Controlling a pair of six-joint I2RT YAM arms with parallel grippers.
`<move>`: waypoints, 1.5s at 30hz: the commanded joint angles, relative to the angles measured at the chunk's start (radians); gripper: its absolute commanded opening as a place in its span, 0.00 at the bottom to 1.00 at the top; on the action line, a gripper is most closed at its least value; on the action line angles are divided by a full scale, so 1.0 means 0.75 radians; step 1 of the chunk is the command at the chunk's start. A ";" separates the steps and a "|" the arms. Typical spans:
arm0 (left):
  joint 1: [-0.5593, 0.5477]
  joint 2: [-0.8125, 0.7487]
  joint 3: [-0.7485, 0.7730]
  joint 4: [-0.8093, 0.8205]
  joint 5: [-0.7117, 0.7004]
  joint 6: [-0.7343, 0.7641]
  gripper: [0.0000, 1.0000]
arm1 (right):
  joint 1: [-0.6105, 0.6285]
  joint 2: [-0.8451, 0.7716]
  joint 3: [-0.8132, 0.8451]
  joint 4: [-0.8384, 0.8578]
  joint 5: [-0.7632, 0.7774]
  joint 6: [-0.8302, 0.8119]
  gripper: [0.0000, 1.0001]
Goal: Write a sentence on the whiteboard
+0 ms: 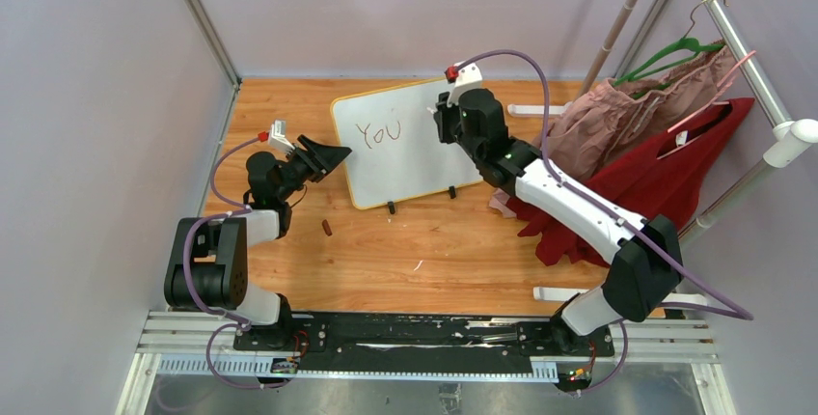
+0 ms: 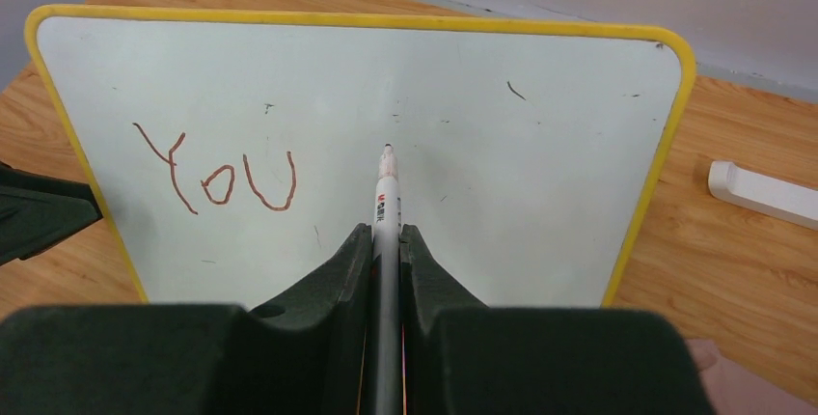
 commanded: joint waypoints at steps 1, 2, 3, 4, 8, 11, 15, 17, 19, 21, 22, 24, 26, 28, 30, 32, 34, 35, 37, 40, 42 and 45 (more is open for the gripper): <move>-0.007 -0.025 0.013 0.049 0.016 0.007 0.57 | -0.021 -0.006 -0.024 0.077 -0.001 -0.035 0.00; -0.007 -0.026 0.013 0.043 0.014 0.009 0.57 | -0.022 -0.001 -0.021 0.079 -0.004 -0.039 0.00; -0.006 -0.028 0.013 0.038 0.011 0.011 0.57 | -0.022 0.002 -0.021 0.079 -0.007 -0.043 0.00; -0.007 -0.028 0.013 0.035 0.007 0.012 0.58 | -0.021 0.006 -0.022 0.083 -0.010 -0.042 0.00; -0.006 -0.031 0.011 0.029 0.001 0.014 0.59 | -0.021 0.012 -0.034 0.097 -0.033 -0.040 0.00; -0.007 -0.037 0.011 0.017 -0.004 0.019 0.59 | -0.013 0.019 -0.034 0.101 -0.041 -0.047 0.00; -0.006 -0.039 0.011 0.013 -0.009 0.018 0.60 | -0.006 0.038 -0.017 0.094 -0.040 -0.051 0.00; -0.006 -0.040 0.011 0.013 -0.009 0.018 0.60 | 0.000 0.051 -0.001 0.084 -0.037 -0.057 0.00; -0.007 -0.039 0.011 0.015 -0.009 0.016 0.60 | 0.007 0.063 0.010 0.071 -0.021 -0.062 0.00; -0.006 -0.040 0.011 0.017 -0.009 0.016 0.60 | 0.008 0.074 0.025 0.048 -0.004 -0.063 0.00; -0.007 -0.037 0.011 0.019 -0.009 0.013 0.61 | 0.009 0.078 0.031 0.034 0.009 -0.060 0.00; -0.006 -0.037 0.011 0.024 -0.007 0.009 0.61 | 0.009 0.087 0.041 0.019 0.026 -0.060 0.00; -0.006 -0.035 0.011 0.028 -0.005 0.006 0.60 | 0.008 0.094 0.050 0.011 0.045 -0.058 0.00; -0.007 -0.033 0.011 0.033 -0.003 0.003 0.60 | 0.009 0.102 0.061 0.005 0.060 -0.056 0.00; -0.007 -0.031 0.011 0.039 -0.001 0.000 0.60 | 0.009 0.109 0.069 0.005 0.069 -0.050 0.00; -0.006 -0.033 0.011 0.040 0.000 0.000 0.61 | 0.010 0.118 0.078 0.005 0.070 -0.048 0.00; -0.007 -0.034 0.011 0.042 -0.001 0.000 0.61 | 0.015 0.125 0.087 0.005 0.070 -0.051 0.00; -0.007 -0.034 0.011 0.042 0.000 0.000 0.60 | 0.017 0.130 0.092 0.004 0.070 -0.053 0.00; -0.006 -0.033 0.011 0.042 0.002 -0.002 0.60 | 0.021 0.142 0.104 -0.004 0.067 -0.054 0.00; -0.006 -0.035 0.010 0.044 0.002 -0.002 0.60 | 0.027 0.154 0.113 -0.009 0.061 -0.055 0.00; -0.006 -0.036 0.011 0.044 0.003 -0.004 0.60 | 0.031 0.160 0.118 -0.013 0.058 -0.057 0.00; -0.007 -0.036 0.011 0.046 0.004 -0.004 0.60 | 0.038 0.170 0.128 -0.016 0.057 -0.063 0.00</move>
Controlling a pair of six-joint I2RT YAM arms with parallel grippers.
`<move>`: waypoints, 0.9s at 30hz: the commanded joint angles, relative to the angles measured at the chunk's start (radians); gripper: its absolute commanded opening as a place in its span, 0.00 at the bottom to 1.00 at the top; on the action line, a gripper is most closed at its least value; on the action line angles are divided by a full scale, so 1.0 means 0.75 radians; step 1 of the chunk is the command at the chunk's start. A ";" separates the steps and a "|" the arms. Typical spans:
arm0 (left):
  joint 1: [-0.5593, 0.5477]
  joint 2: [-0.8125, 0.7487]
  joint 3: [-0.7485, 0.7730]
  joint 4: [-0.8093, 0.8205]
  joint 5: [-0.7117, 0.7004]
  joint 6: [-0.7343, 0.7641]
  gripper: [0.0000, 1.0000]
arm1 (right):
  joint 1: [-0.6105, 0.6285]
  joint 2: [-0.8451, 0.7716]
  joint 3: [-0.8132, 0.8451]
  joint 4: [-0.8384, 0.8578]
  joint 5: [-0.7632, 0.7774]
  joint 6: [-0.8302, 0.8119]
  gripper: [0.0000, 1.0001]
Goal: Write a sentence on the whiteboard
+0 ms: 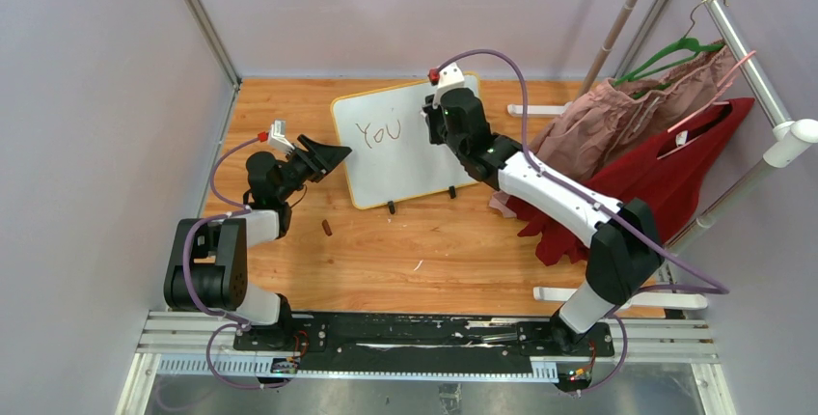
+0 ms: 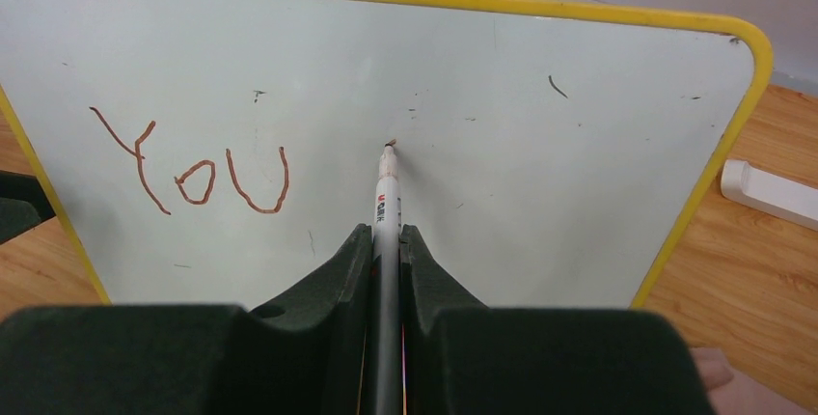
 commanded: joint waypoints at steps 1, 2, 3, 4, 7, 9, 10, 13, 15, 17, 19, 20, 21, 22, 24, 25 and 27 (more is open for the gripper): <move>-0.006 -0.029 0.011 0.056 0.009 -0.005 0.60 | 0.025 0.022 0.059 -0.010 0.017 -0.026 0.00; -0.007 -0.029 0.011 0.056 0.009 -0.006 0.60 | 0.027 0.026 0.063 -0.013 0.015 -0.027 0.00; -0.006 -0.029 0.011 0.056 0.009 -0.006 0.60 | 0.030 0.027 0.065 -0.014 0.012 -0.029 0.00; -0.007 -0.031 0.011 0.056 0.009 -0.006 0.60 | 0.032 0.027 0.065 -0.014 0.008 -0.032 0.00; -0.007 -0.028 0.011 0.056 0.009 -0.006 0.60 | 0.041 0.025 0.056 -0.013 -0.003 -0.040 0.00; -0.007 -0.027 0.011 0.057 0.009 -0.006 0.60 | 0.045 0.022 0.046 -0.013 -0.013 -0.045 0.00; -0.007 -0.029 0.011 0.058 0.010 -0.006 0.61 | 0.048 0.023 0.042 -0.015 -0.020 -0.046 0.00; -0.006 -0.031 0.011 0.058 0.009 -0.005 0.61 | 0.052 0.024 0.035 -0.033 -0.046 -0.051 0.00; -0.006 -0.032 0.011 0.058 0.009 -0.006 0.60 | 0.055 0.023 0.029 -0.041 -0.058 -0.056 0.00; -0.006 -0.031 0.011 0.058 0.010 -0.006 0.61 | 0.059 0.023 0.025 -0.044 -0.060 -0.055 0.00; -0.006 -0.032 0.011 0.058 0.011 -0.006 0.61 | 0.062 0.021 0.015 -0.045 -0.065 -0.055 0.00; -0.006 -0.033 0.011 0.058 0.011 -0.006 0.61 | 0.062 0.021 0.011 -0.064 -0.067 -0.052 0.00; -0.006 -0.033 0.011 0.058 0.011 -0.006 0.61 | 0.063 0.019 0.006 -0.082 -0.069 -0.053 0.00; -0.006 -0.033 0.011 0.058 0.011 -0.007 0.61 | 0.063 0.017 0.000 -0.088 -0.071 -0.052 0.00; -0.008 -0.033 0.011 0.058 0.010 -0.008 0.61 | 0.063 0.013 -0.013 -0.095 -0.072 -0.052 0.00; -0.007 -0.034 0.011 0.058 0.011 -0.008 0.61 | 0.064 0.011 -0.019 -0.100 -0.072 -0.049 0.00; -0.006 -0.033 0.011 0.060 0.011 -0.008 0.61 | 0.063 0.010 -0.027 -0.115 -0.072 -0.047 0.00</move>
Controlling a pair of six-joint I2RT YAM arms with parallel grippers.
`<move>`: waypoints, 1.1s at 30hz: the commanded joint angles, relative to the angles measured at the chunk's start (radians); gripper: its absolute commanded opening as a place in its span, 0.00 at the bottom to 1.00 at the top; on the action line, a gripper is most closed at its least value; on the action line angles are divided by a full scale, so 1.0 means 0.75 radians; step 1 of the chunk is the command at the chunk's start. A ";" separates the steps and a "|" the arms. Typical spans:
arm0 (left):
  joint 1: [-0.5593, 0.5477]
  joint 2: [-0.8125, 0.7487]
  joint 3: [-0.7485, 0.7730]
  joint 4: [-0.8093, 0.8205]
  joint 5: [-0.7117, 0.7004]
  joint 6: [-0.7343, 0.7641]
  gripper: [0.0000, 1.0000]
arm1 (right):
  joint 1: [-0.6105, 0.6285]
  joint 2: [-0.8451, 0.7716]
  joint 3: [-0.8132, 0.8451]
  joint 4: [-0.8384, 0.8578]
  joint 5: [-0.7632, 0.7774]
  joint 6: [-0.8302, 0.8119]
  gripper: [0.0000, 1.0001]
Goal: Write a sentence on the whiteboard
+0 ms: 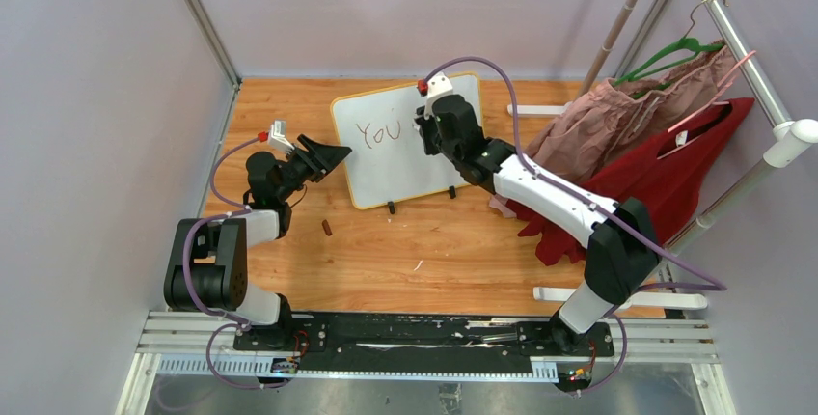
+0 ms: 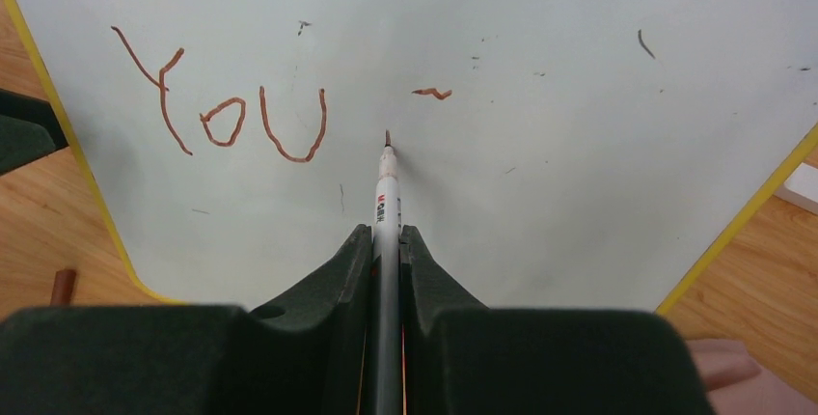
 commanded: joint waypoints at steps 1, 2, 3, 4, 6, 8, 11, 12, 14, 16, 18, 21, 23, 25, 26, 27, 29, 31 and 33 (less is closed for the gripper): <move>-0.006 -0.034 0.011 0.060 0.011 -0.004 0.61 | 0.018 -0.006 -0.034 -0.049 -0.017 -0.013 0.00; -0.006 -0.035 0.011 0.060 0.011 -0.005 0.61 | 0.018 -0.009 -0.041 -0.052 -0.015 -0.013 0.00; -0.007 -0.036 0.011 0.060 0.011 -0.005 0.61 | 0.018 -0.015 -0.049 -0.052 -0.014 -0.012 0.00; -0.006 -0.036 0.011 0.061 0.011 -0.005 0.61 | 0.018 -0.017 -0.056 -0.050 -0.012 -0.011 0.00; -0.006 -0.037 0.011 0.062 0.010 -0.005 0.61 | 0.017 -0.030 -0.071 -0.046 0.004 -0.006 0.00; -0.007 -0.037 0.011 0.063 0.011 -0.005 0.61 | 0.018 -0.047 -0.090 -0.019 0.011 -0.006 0.00; -0.006 -0.036 0.010 0.066 0.011 -0.007 0.61 | 0.017 -0.071 -0.091 -0.007 0.010 0.000 0.00; -0.006 -0.036 0.010 0.066 0.010 -0.007 0.61 | 0.017 -0.074 -0.084 -0.011 0.009 -0.003 0.00; -0.007 -0.036 0.011 0.067 0.012 -0.008 0.61 | 0.017 -0.074 -0.066 -0.025 0.013 -0.010 0.00; -0.006 -0.037 0.011 0.070 0.013 -0.009 0.61 | 0.016 -0.075 -0.069 -0.028 0.019 -0.014 0.00; -0.007 -0.037 0.011 0.070 0.013 -0.009 0.61 | 0.017 -0.078 -0.081 -0.018 0.022 -0.014 0.00; -0.006 -0.037 0.011 0.071 0.015 -0.011 0.61 | 0.016 -0.073 -0.084 -0.026 0.025 -0.015 0.00; -0.006 -0.036 0.011 0.070 0.016 -0.011 0.61 | 0.014 -0.073 -0.090 -0.029 0.035 -0.015 0.00; -0.006 -0.036 0.011 0.070 0.015 -0.010 0.61 | 0.007 -0.076 -0.100 -0.032 0.046 -0.012 0.00; -0.006 -0.037 0.011 0.070 0.015 -0.011 0.61 | 0.002 -0.080 -0.104 -0.034 0.051 -0.008 0.00; -0.006 -0.034 0.011 0.070 0.015 -0.011 0.61 | -0.003 -0.083 -0.106 -0.037 0.055 -0.005 0.00; -0.006 -0.032 0.011 0.070 0.015 -0.011 0.61 | -0.012 -0.091 -0.113 -0.041 0.066 -0.001 0.00; -0.006 -0.031 0.013 0.070 0.015 -0.011 0.61 | -0.021 -0.102 -0.120 -0.042 0.077 0.002 0.00; -0.006 -0.031 0.012 0.072 0.015 -0.013 0.61 | -0.029 -0.109 -0.121 -0.042 0.084 0.002 0.00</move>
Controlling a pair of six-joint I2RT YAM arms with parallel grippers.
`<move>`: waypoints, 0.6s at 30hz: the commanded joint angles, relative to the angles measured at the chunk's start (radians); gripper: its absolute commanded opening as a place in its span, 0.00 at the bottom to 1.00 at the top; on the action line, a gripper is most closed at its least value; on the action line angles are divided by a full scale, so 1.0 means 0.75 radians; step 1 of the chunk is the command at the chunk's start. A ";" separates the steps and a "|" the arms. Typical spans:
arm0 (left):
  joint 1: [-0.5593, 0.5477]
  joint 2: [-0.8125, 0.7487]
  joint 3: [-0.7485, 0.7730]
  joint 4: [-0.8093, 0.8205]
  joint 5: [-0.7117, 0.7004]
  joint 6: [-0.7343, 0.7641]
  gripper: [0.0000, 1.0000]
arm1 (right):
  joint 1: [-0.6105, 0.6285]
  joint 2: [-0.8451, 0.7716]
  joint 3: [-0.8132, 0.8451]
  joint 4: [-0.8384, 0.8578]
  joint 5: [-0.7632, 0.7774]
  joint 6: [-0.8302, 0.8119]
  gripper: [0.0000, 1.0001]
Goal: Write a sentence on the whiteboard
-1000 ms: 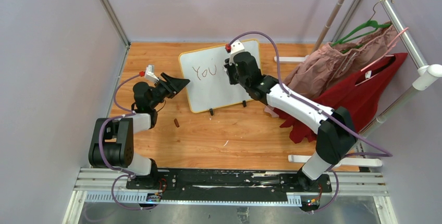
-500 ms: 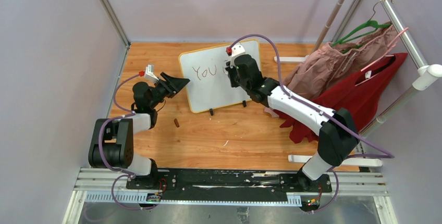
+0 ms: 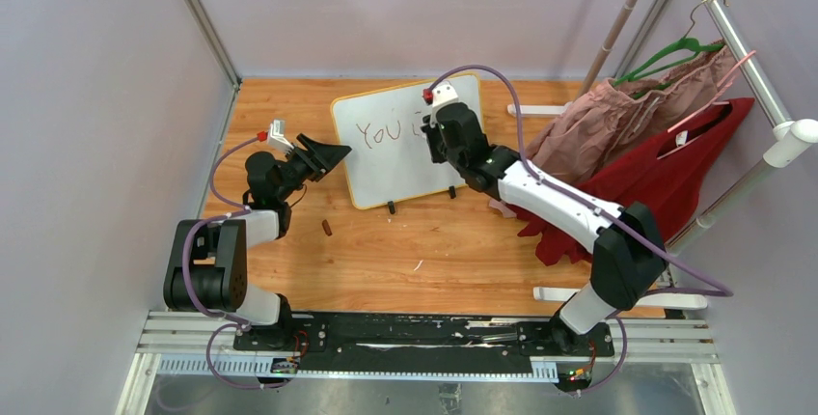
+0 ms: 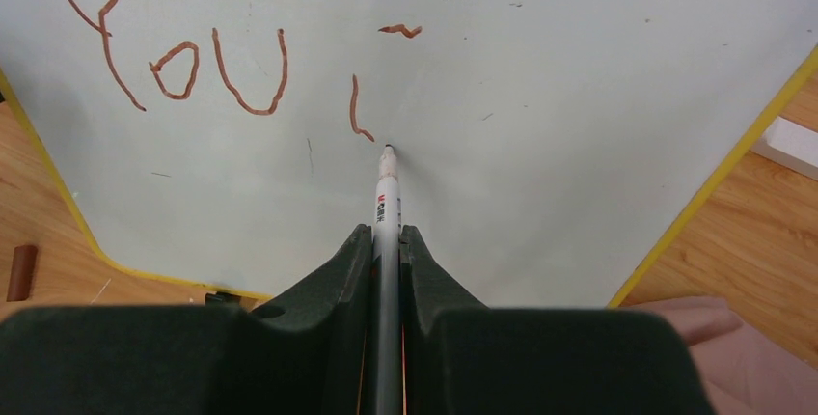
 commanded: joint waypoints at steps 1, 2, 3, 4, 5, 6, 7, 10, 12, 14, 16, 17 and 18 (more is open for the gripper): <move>-0.007 -0.020 0.012 0.063 0.016 0.002 0.61 | -0.027 -0.063 -0.018 -0.017 0.061 0.002 0.00; -0.006 -0.020 0.011 0.063 0.015 0.004 0.61 | -0.031 -0.067 -0.020 -0.017 0.065 0.005 0.00; -0.006 -0.022 0.011 0.063 0.017 0.005 0.61 | -0.034 -0.071 -0.020 -0.017 0.072 0.007 0.00; -0.006 -0.022 0.011 0.063 0.015 0.004 0.61 | -0.037 -0.075 -0.022 -0.016 0.074 0.008 0.00; -0.006 -0.022 0.012 0.062 0.015 0.003 0.61 | -0.040 -0.080 -0.024 -0.013 0.075 0.010 0.00; -0.006 -0.021 0.012 0.062 0.017 0.003 0.61 | -0.041 -0.086 -0.027 -0.006 0.069 0.010 0.00; -0.006 -0.020 0.013 0.063 0.017 0.003 0.61 | -0.041 -0.097 -0.036 0.007 0.062 0.007 0.00; -0.006 -0.020 0.013 0.063 0.018 0.001 0.61 | -0.043 -0.143 -0.075 0.083 0.030 0.010 0.00; -0.006 -0.022 0.012 0.063 0.018 0.001 0.61 | -0.040 -0.174 -0.116 0.142 0.005 0.002 0.00; -0.006 -0.022 0.011 0.063 0.018 0.001 0.61 | -0.036 -0.200 -0.160 0.219 -0.042 -0.038 0.00; -0.006 -0.022 0.011 0.065 0.016 0.001 0.61 | -0.032 -0.220 -0.206 0.312 -0.100 -0.054 0.00; -0.006 -0.023 0.011 0.065 0.014 0.001 0.61 | -0.029 -0.222 -0.225 0.353 -0.118 -0.067 0.00; -0.006 -0.021 0.011 0.065 0.015 0.002 0.61 | -0.022 -0.218 -0.232 0.377 -0.097 -0.071 0.00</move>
